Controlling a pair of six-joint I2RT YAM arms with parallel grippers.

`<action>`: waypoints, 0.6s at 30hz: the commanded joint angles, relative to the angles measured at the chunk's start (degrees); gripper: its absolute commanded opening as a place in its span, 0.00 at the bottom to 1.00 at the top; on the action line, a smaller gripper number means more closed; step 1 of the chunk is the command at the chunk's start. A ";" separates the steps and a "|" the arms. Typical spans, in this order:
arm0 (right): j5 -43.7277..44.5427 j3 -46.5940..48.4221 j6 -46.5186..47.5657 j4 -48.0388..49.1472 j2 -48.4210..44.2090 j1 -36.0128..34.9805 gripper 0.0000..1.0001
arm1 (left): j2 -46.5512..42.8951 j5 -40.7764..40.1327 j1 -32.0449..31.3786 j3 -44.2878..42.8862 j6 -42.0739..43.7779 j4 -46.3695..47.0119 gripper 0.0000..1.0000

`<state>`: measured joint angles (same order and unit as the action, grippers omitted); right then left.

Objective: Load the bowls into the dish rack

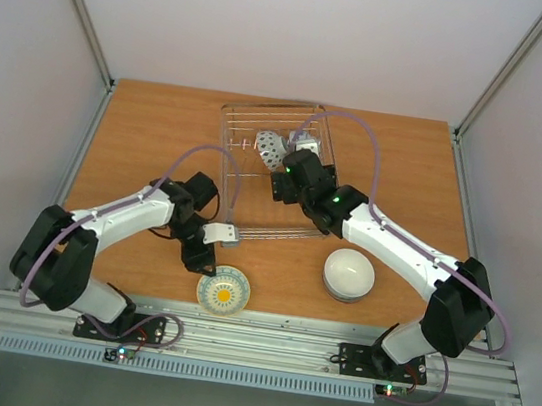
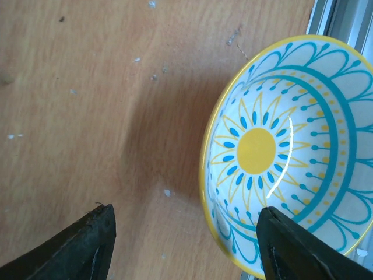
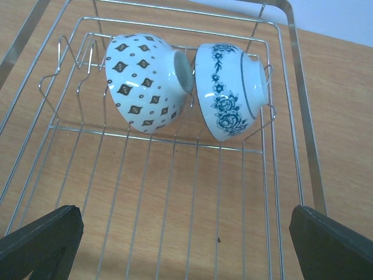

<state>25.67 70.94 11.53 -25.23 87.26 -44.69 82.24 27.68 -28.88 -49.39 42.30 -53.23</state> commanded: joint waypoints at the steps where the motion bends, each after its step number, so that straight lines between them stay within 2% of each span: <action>1: 1.58 -0.45 -1.14 0.56 0.03 -0.13 0.99 | 1.49 0.98 -1.10 -1.15 1.04 -1.70 0.68; 8: 1.92 -0.99 -1.43 0.61 0.01 -0.07 0.99 | 3.62 -0.52 -2.40 -0.92 0.59 -1.44 0.62; 11: 2.16 -1.14 -1.42 0.54 -0.07 -0.14 0.99 | 3.91 -0.69 -2.66 -0.89 0.54 -1.41 0.54; 12: 2.22 -1.19 -1.47 0.54 -0.20 -0.14 0.99 | 4.08 -0.68 -2.67 -0.89 0.50 -1.36 0.47; 16: 2.28 -1.40 -1.51 0.54 -0.73 -0.13 0.99 | 4.90 -0.54 -2.67 -1.06 0.58 -1.50 0.08; 17: 2.41 -1.46 -1.58 0.47 -0.89 -0.11 0.99 | 4.98 -0.46 -2.67 -1.06 0.59 -1.52 0.02; 18: 2.43 -1.57 -1.55 0.45 -1.02 -0.13 0.99 | 4.95 -0.25 -2.67 -1.06 0.63 -1.64 0.01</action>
<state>26.65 70.02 11.14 -25.26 87.35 -44.69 86.19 27.77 -31.20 -49.54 42.30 -53.71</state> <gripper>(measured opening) 0.988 0.053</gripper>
